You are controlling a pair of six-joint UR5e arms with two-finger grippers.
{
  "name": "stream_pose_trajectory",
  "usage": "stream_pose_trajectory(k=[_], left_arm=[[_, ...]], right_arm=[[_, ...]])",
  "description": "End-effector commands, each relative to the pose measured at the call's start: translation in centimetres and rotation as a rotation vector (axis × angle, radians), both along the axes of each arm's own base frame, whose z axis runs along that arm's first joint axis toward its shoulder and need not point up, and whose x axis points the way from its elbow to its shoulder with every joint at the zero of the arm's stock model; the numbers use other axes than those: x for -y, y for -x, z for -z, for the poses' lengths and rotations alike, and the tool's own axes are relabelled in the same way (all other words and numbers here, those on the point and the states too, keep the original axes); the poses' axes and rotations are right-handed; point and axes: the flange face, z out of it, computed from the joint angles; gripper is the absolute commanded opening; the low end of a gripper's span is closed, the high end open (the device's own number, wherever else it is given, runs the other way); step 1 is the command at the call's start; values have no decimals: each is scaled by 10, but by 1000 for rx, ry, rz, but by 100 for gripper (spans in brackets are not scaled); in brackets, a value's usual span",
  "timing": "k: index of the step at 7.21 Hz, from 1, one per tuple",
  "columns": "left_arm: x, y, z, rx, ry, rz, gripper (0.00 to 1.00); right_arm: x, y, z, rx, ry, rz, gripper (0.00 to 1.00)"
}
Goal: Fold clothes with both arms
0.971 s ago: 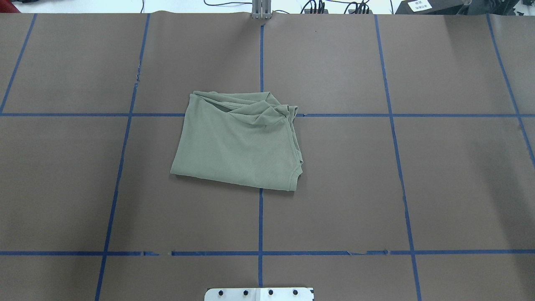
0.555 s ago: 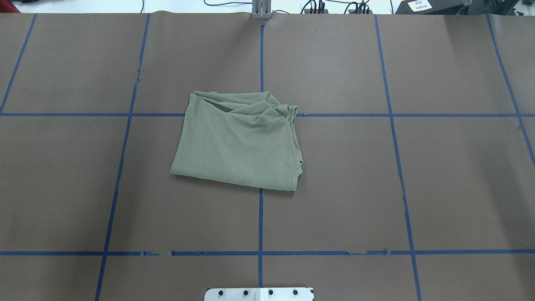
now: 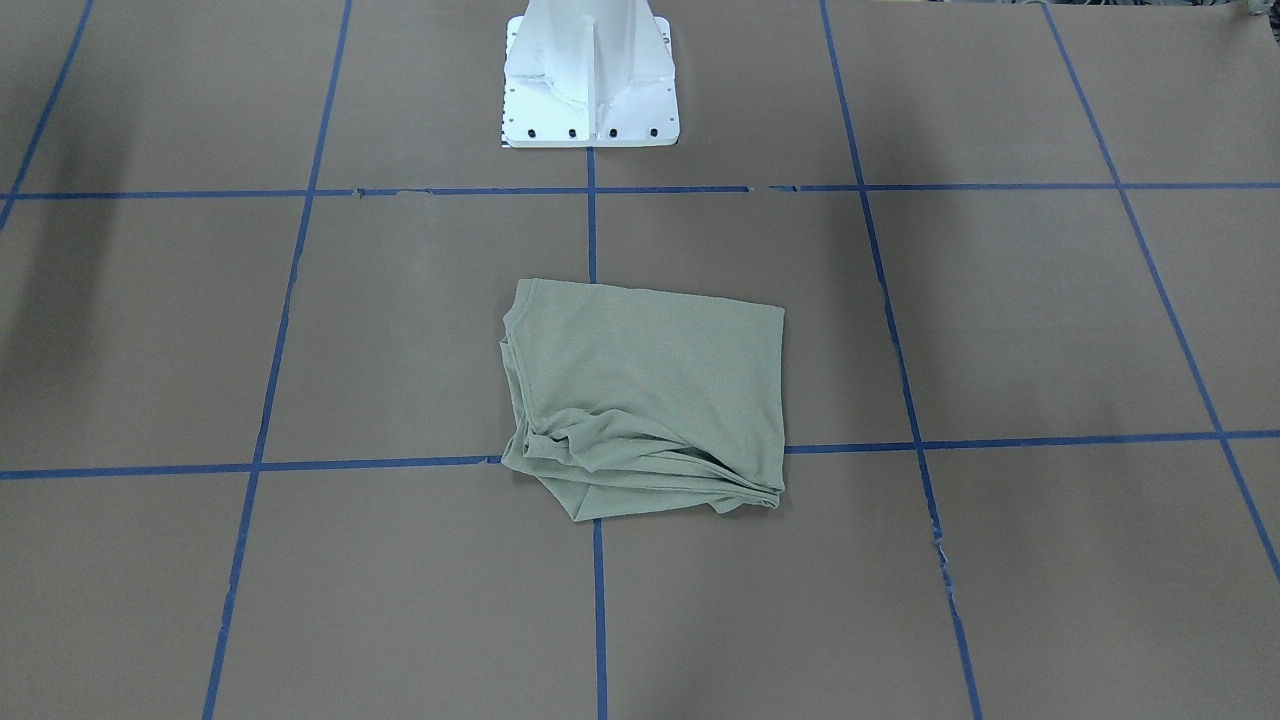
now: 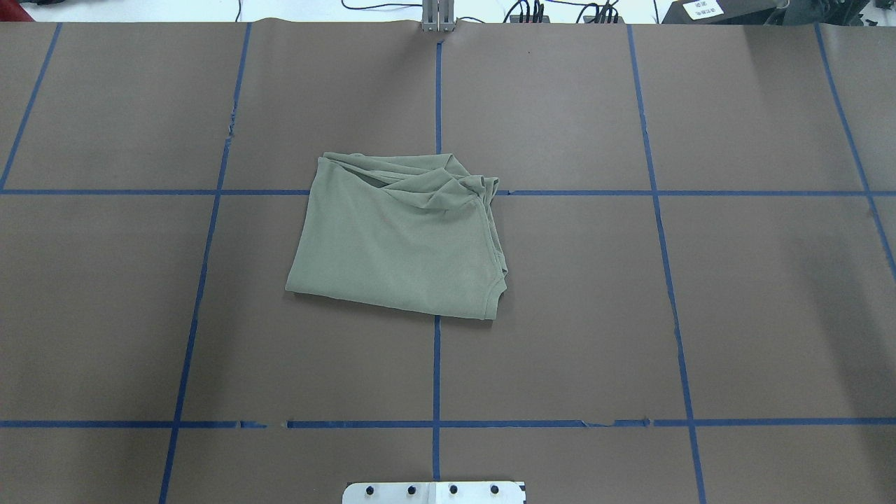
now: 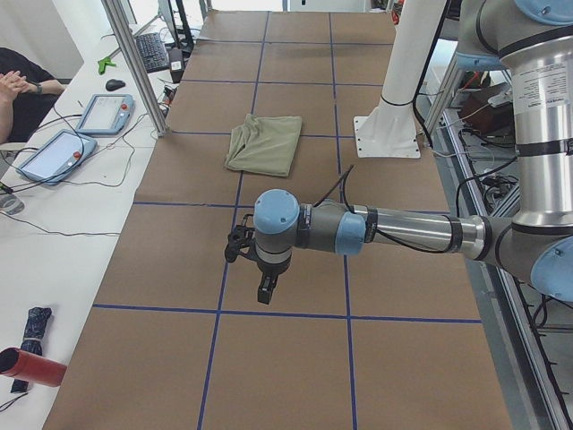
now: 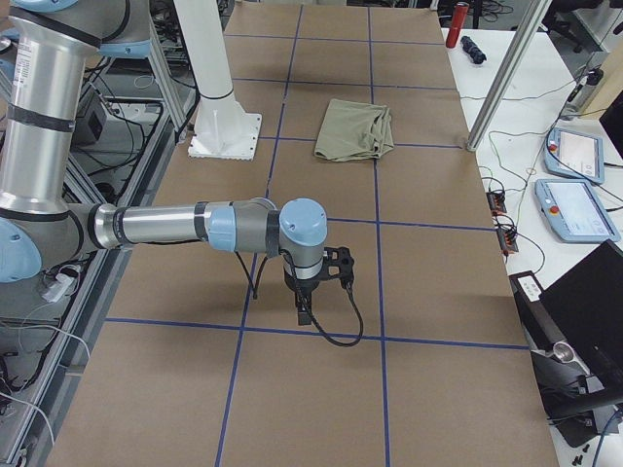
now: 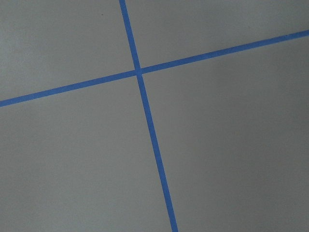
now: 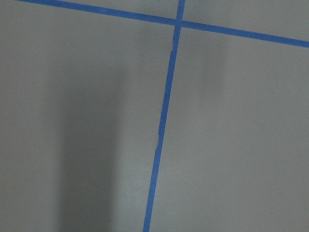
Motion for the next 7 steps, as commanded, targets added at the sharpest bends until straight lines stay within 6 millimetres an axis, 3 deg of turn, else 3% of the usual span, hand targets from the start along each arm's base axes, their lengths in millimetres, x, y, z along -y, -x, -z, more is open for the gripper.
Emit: stream_pose_trajectory(k=[1, 7], left_arm=[[0, 0, 2, 0, -4, 0, 100], [0, 1, 7, 0, -14, 1, 100]], right_arm=[[0, -1, -1, 1, 1, -2, 100], [-2, -8, 1, 1, -2, -21, 100]])
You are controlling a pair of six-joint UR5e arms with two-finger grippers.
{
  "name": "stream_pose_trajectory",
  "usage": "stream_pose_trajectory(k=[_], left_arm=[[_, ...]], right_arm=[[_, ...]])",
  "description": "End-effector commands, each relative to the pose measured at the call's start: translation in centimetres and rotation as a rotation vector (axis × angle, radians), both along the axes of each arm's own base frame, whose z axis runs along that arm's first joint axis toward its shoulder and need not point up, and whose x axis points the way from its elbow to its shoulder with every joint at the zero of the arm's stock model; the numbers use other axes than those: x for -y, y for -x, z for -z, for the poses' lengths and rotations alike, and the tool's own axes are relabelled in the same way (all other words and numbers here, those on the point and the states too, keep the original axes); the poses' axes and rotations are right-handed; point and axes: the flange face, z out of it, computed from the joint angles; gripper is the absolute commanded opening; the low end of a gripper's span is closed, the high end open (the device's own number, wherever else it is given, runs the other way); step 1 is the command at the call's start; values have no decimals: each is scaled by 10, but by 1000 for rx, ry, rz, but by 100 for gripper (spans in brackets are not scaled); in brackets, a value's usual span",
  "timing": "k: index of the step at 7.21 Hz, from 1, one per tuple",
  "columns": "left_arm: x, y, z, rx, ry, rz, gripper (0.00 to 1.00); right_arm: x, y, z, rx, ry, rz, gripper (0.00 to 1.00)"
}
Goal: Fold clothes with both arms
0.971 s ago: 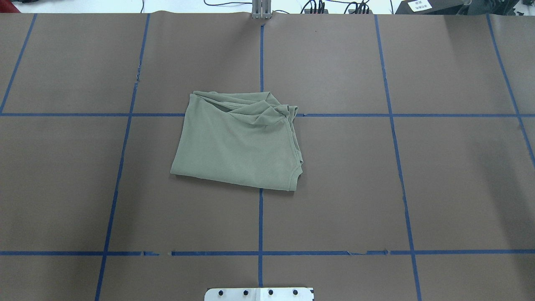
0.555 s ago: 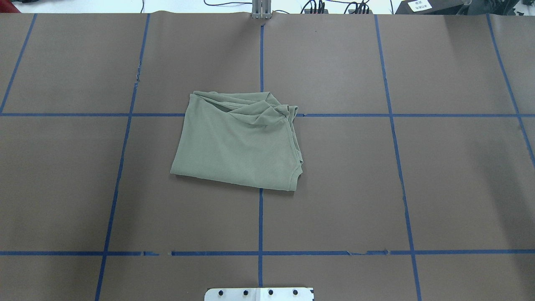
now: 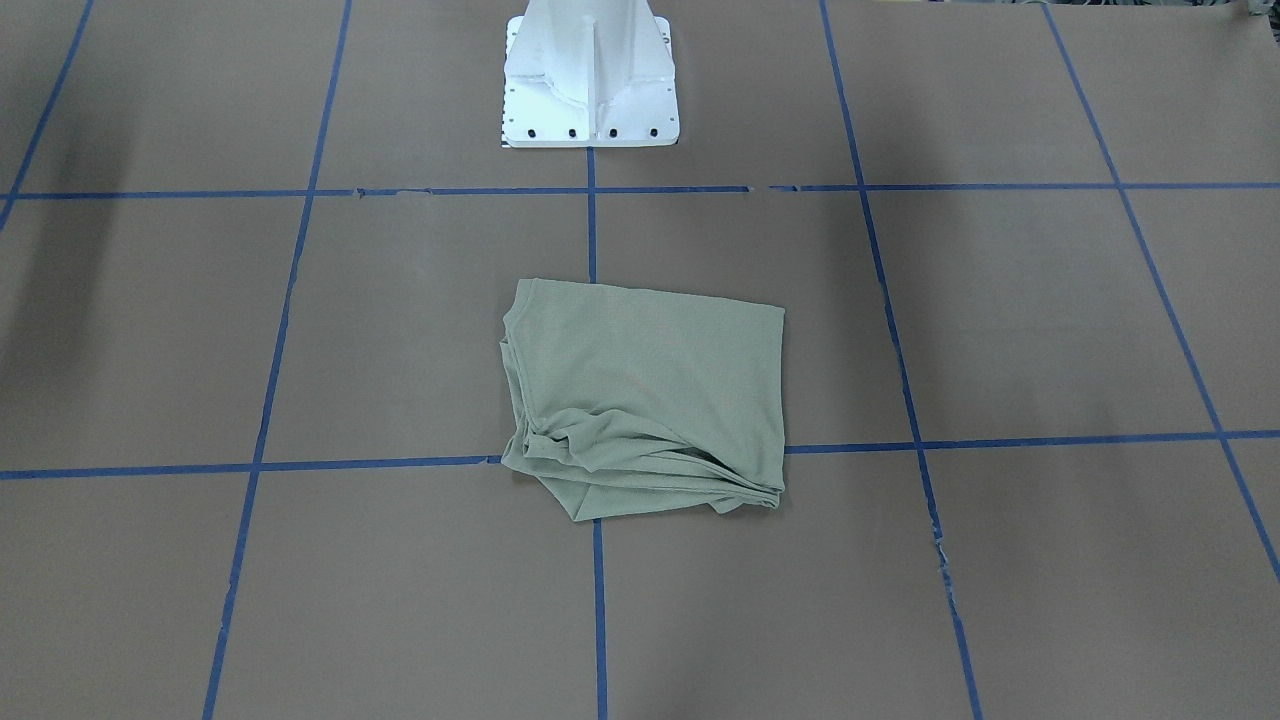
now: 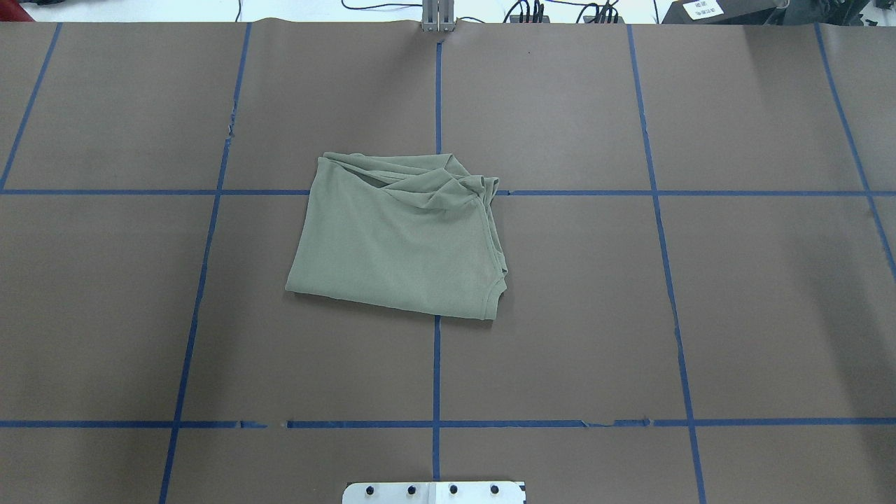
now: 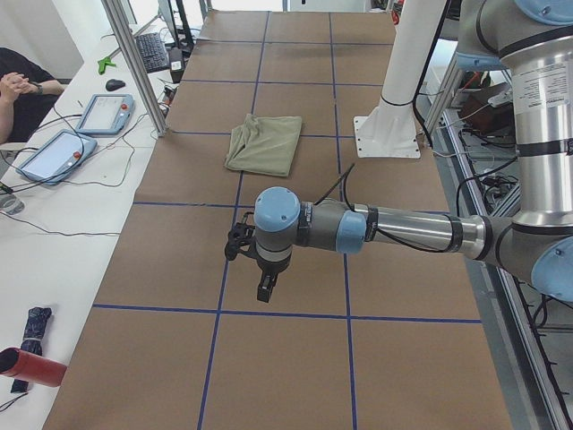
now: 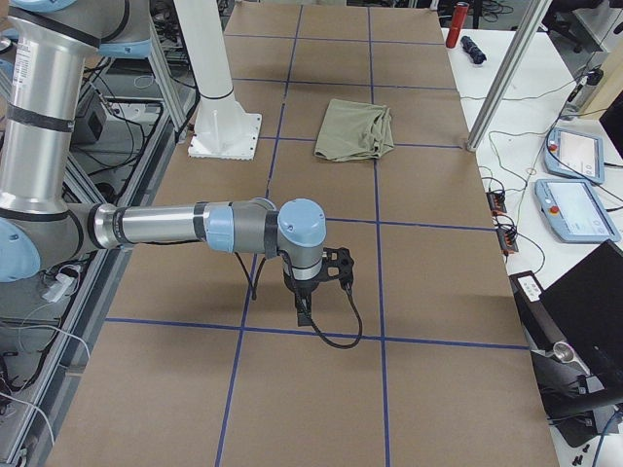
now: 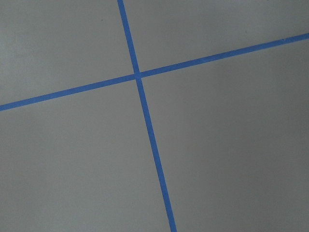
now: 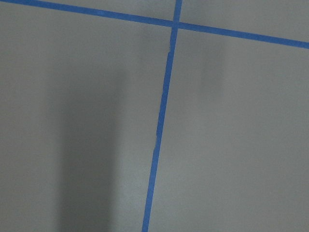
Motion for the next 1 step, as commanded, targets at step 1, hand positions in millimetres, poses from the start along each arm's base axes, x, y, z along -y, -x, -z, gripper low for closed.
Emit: stream_pose_trajectory(k=[1], left_arm=[[0, 0, 3, 0, -6, 1, 100]], right_arm=[[-1, -2, 2, 0, -3, -7, 100]])
